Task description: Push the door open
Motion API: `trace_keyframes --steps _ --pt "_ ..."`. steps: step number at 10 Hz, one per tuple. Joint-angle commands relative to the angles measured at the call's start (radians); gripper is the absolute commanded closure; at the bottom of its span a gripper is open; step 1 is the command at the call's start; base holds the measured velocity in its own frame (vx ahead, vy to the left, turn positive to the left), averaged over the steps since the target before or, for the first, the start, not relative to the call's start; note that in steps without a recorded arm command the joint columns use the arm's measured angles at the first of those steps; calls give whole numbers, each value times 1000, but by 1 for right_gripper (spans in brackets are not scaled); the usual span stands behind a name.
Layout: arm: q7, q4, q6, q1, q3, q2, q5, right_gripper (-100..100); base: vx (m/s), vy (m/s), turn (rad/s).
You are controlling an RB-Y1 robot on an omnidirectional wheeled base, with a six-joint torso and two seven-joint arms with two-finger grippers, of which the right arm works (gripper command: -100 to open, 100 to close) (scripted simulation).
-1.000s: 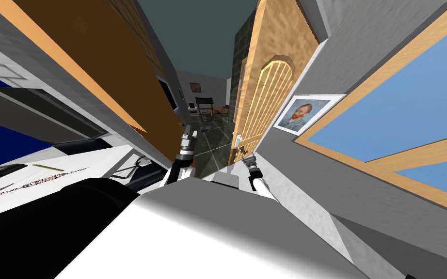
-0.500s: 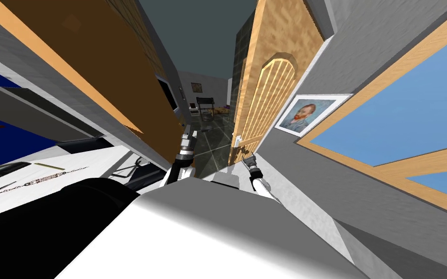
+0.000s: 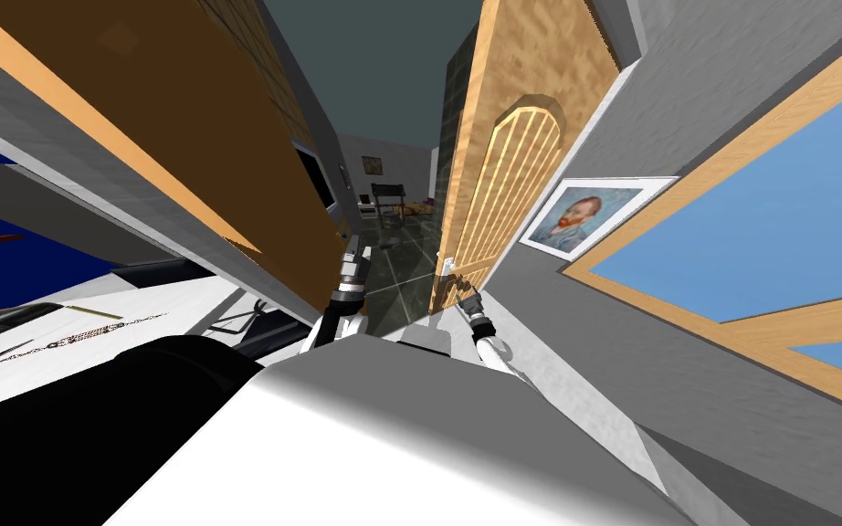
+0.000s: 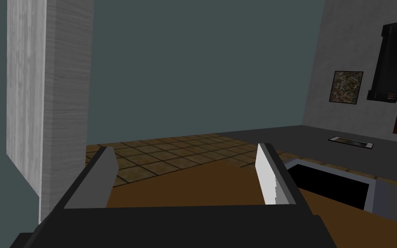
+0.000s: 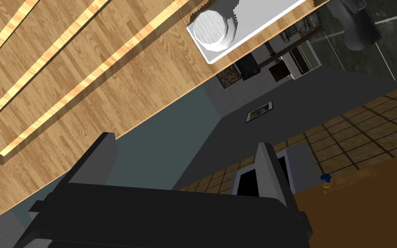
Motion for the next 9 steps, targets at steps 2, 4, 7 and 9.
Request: trace_keyframes --steps 2,4,7,9 --pt "-5 30 28 -17 20 -21 79 -100 65 -56 36" --pt "-7 43 40 -24 29 -29 130 -100 54 -41 29" --pt "-10 66 63 -37 45 -46 201 -100 61 -49 36" --pt "-14 90 86 -50 61 -62 267 -100 54 -39 39"
